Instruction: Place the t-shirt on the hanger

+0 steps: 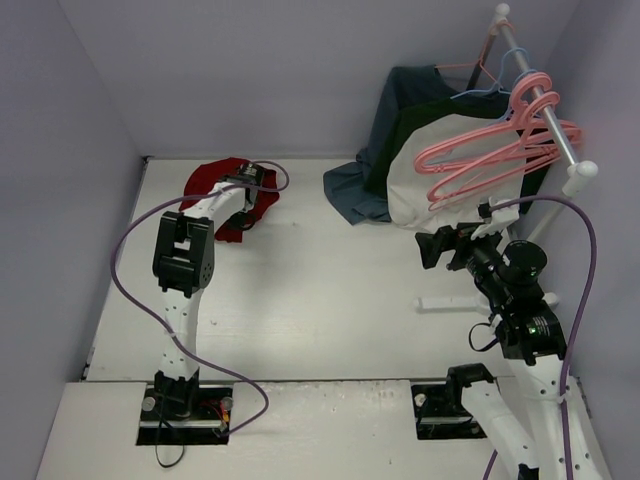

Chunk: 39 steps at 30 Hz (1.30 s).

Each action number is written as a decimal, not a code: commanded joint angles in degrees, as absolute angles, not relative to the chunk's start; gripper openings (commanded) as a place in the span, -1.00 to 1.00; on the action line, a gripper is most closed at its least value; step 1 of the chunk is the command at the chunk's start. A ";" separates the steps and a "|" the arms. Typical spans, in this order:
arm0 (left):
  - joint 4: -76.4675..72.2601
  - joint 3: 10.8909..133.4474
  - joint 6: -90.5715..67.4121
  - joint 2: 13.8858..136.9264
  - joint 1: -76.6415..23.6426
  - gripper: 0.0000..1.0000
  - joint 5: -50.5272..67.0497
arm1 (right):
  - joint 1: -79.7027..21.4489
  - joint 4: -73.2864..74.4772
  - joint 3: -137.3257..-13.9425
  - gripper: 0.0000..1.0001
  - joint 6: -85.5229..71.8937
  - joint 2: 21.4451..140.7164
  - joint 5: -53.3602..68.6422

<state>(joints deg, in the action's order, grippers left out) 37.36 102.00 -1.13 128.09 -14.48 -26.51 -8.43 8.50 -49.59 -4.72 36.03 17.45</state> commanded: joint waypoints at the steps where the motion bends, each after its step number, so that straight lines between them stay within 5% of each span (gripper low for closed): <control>1: 36.50 102.80 -1.41 124.40 -14.06 -0.11 -24.52 | -8.94 5.71 -49.83 1.00 -4.69 36.85 18.63; 10: 36.68 104.17 -1.02 126.56 -13.86 -0.12 -26.17 | -8.96 5.71 -50.47 1.00 -4.22 38.14 18.92; 13: 36.53 105.24 -1.44 126.79 -13.80 -0.41 -26.78 | -8.96 5.71 -50.80 1.00 -4.19 38.82 19.60; 16: 36.55 106.77 -1.15 126.65 -13.80 -0.98 -28.09 | -8.89 5.71 -50.97 1.00 -3.96 39.35 20.12; 24: 37.24 111.80 -0.32 119.48 -13.26 -1.00 -23.61 | -8.96 5.71 -52.43 1.00 -2.96 40.78 21.39; 33: 45.16 140.38 -12.24 98.23 -13.18 -1.00 4.34 | -9.68 5.54 -58.52 1.00 -1.66 47.67 23.95; 39: 43.35 135.15 -16.65 87.68 -10.45 -1.00 14.41 | -12.24 5.20 -60.97 1.00 -1.24 52.64 23.76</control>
